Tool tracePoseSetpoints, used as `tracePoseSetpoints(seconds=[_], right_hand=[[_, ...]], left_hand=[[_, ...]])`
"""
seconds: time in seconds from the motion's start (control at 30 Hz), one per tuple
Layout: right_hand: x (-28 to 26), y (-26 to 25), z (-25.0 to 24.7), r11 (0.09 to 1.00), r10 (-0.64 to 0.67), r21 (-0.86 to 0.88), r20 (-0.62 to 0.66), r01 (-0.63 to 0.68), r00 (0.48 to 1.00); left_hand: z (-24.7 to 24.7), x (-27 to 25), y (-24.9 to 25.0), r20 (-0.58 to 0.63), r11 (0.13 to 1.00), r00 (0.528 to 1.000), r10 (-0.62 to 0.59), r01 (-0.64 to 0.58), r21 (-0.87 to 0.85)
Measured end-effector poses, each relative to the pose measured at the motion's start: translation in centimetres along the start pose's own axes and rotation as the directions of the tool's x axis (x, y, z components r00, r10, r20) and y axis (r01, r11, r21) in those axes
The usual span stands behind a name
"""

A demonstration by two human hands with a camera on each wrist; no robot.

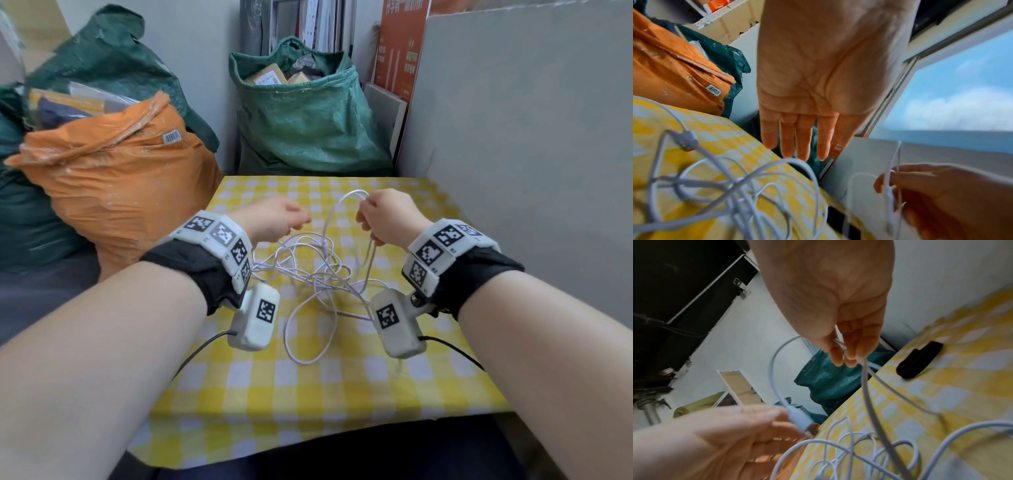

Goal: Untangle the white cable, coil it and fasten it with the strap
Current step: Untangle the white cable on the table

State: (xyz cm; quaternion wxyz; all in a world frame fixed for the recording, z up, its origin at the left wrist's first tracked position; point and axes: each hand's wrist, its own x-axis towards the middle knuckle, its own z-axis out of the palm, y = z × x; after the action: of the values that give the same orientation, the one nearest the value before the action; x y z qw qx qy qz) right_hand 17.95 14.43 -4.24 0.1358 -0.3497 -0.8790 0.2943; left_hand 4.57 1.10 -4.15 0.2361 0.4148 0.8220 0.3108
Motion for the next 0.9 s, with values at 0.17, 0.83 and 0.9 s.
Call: tracePoseSetpoints(seconds=[0.17,0.83,0.9], right_hand=[[1.1,2.0,0.1,0.927,0.141,-0.356,0.035,-0.119,0.989],[2.4,1.1,4.4,0.955,-0.085,-0.226,0.418,0.194,0.904],[2.2,0.6,4.2,0.962,-0.187,-0.101,0.441,0.255,0.878]], left_hand=[[2.3,0.9,-1.2,0.17,0.97,0.984,-0.054,0.011,0.242],[4.8,3.1,-1.5,0.193,0.985,0.97,0.144,-0.159,0.061],[4.4,2.9,-1.2,0.184,0.985,0.976,0.119,-0.139,0.102]])
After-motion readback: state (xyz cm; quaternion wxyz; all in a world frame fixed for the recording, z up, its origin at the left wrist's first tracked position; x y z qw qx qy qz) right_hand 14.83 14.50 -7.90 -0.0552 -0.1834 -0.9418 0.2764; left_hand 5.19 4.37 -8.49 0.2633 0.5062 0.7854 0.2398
